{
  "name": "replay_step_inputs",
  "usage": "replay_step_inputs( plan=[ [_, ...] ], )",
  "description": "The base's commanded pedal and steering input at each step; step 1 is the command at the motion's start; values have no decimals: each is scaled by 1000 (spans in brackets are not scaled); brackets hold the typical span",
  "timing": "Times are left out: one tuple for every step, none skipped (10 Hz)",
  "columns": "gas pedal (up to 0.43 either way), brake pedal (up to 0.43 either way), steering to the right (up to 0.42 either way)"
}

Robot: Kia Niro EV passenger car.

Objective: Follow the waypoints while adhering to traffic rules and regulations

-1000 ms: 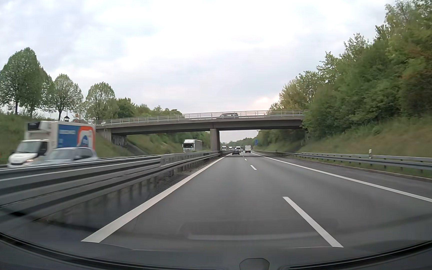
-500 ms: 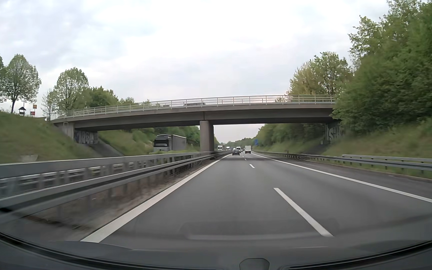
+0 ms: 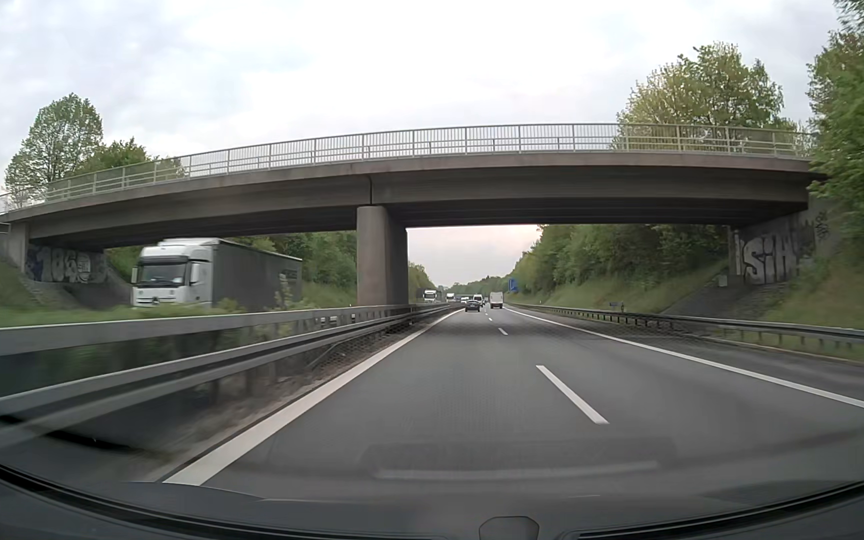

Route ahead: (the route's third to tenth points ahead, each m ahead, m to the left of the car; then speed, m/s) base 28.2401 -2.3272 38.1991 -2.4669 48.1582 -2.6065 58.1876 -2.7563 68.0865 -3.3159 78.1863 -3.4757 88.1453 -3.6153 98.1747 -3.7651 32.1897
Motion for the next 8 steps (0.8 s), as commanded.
replay_step_inputs(
  plan=[
    [169, 0, 2],
    [169, 0, 2],
    [169, 0, 2],
    [169, 0, 2],
    [169, 0, 2],
    [157, 0, 2],
    [157, 0, 2],
    [150, 0, 2]
  ],
)
